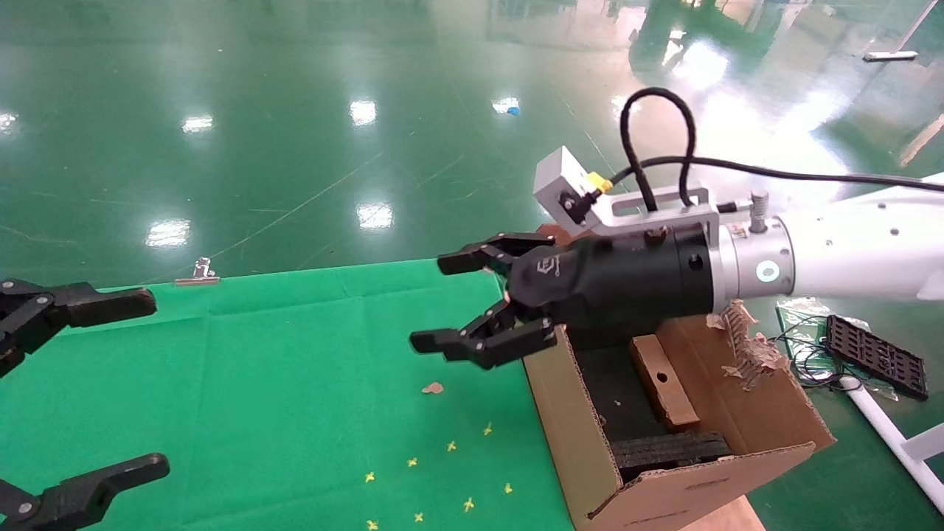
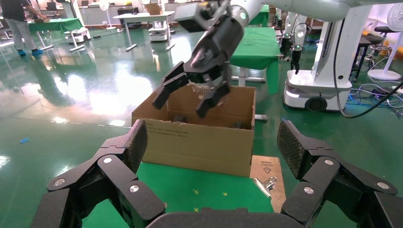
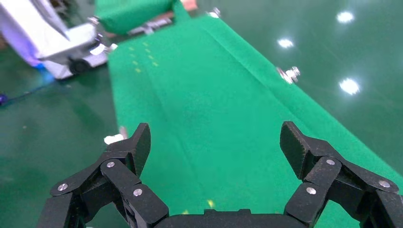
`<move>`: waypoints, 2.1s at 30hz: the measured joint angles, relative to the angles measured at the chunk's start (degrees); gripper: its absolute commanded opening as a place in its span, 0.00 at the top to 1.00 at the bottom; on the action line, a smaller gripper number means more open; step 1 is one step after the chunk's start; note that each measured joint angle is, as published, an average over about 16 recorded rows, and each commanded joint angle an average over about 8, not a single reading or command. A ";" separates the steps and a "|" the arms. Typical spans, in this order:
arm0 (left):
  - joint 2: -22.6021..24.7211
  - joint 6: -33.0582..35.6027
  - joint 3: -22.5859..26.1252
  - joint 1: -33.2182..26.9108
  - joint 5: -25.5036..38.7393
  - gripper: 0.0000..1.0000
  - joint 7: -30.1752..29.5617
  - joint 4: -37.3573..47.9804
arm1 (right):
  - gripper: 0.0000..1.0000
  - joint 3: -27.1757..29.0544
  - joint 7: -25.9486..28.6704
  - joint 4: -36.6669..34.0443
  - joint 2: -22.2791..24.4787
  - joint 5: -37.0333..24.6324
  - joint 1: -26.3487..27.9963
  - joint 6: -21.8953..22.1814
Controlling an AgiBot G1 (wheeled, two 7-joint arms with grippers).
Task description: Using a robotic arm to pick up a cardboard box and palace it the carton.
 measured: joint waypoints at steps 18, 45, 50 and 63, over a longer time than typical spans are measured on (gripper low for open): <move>-0.02 -0.03 0.05 -0.01 -0.04 0.00 0.03 0.00 | 0.00 23.15 -10.68 11.94 0.05 8.62 -19.83 -4.70; -0.03 -0.05 0.05 0.00 -0.06 0.00 0.03 0.02 | 0.00 26.53 -12.23 13.69 0.07 9.91 -22.73 -5.40; -0.03 -0.04 0.05 0.00 -0.06 0.00 0.03 0.02 | 0.00 26.30 -12.16 13.58 0.07 9.79 -22.54 -5.35; -0.03 -0.04 0.05 0.00 -0.05 0.00 0.03 0.02 | 0.00 26.00 -12.09 13.43 0.07 9.70 -22.29 -5.30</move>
